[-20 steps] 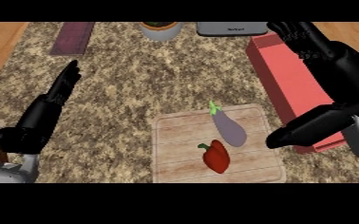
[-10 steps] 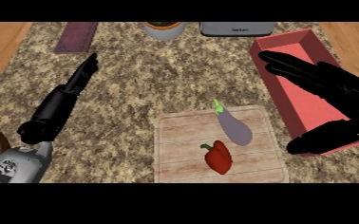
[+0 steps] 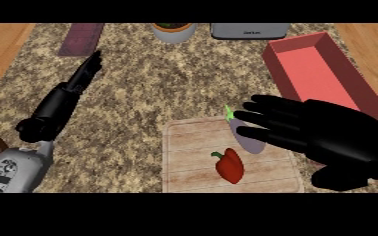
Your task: Pick the bell pepper from the cutting board and place it in the cardboard box
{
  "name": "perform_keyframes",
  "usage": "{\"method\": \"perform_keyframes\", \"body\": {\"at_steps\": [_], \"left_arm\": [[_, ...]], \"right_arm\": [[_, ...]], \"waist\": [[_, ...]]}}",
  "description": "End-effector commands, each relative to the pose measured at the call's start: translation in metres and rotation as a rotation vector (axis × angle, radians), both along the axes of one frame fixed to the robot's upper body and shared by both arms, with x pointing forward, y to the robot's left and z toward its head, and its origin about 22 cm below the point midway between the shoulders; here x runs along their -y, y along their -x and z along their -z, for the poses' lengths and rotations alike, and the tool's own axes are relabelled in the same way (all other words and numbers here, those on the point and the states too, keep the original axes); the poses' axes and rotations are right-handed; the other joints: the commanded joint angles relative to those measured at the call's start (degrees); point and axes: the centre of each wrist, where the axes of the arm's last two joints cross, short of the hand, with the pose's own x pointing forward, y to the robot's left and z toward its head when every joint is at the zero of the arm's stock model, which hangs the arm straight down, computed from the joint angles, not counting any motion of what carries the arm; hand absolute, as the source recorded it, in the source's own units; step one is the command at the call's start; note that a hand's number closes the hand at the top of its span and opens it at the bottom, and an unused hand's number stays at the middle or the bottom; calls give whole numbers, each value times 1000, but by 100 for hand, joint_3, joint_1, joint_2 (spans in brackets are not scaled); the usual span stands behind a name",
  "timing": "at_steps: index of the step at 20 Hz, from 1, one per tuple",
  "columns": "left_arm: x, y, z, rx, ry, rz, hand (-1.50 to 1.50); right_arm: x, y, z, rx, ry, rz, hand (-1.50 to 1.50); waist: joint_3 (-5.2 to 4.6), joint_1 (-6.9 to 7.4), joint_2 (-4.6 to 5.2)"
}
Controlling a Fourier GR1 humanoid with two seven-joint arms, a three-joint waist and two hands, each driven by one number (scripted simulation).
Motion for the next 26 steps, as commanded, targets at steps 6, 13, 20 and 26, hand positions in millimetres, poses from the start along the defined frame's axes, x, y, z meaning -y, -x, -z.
{"method": "perform_keyframes", "body": {"at_steps": [6,13,20,26], "left_arm": [[6,0,8,-10,2,-10,0],[-3,-2,21,8,-1,-3,0],[10,0,25,-12,10,11,0],[-1,11,1,-6,0,7,0]], "right_arm": [[-54,75,3,91,268,36,-150],[-79,96,33,62,359,135,-150],[-93,85,47,50,415,158,-150],[-83,80,60,118,401,183,-150]], "waist": [[2,-17,-14],[6,19,11],[8,43,18],[11,64,15]]}}
